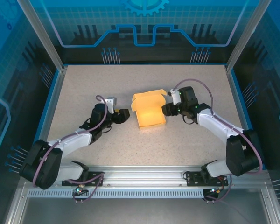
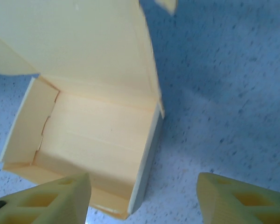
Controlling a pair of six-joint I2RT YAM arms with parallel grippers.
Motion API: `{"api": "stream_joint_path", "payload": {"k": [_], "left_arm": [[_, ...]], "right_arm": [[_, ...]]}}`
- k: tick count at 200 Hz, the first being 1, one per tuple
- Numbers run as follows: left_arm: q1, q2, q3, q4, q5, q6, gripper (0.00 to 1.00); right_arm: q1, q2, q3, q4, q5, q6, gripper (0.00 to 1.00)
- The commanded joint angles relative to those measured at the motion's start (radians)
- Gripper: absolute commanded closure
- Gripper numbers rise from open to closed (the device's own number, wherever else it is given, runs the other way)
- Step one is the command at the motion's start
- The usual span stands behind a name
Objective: Fold the paper box
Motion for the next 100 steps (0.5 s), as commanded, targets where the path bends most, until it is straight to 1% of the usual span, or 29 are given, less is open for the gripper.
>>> {"api": "stream_joint_path", "payload": {"k": [1,27,56,71,100], "left_arm": [[-0.019,0.054,0.084,0.042,0.028,0.094,0.28],[-0.032,0.110,0.153,0.002,0.032,0.155,0.28],[-0.049,0.171,0.230,-0.066,0.020,0.207,0.31],[-0.056,0.195,0.261,-0.095,0.008,0.219,0.36],[-0.064,0.229,0.303,-0.139,-0.011,0.228,0.50]], "right_arm": [[-0.011,0.051,0.072,0.018,0.046,-0.079,0.38],[-0.011,0.094,0.125,0.004,0.037,-0.110,0.38],[-0.009,0.146,0.177,-0.019,0.025,-0.121,0.43],[-0.006,0.168,0.198,-0.031,0.021,-0.124,0.48],[0.003,0.193,0.217,-0.045,0.032,-0.129,0.59]]}}
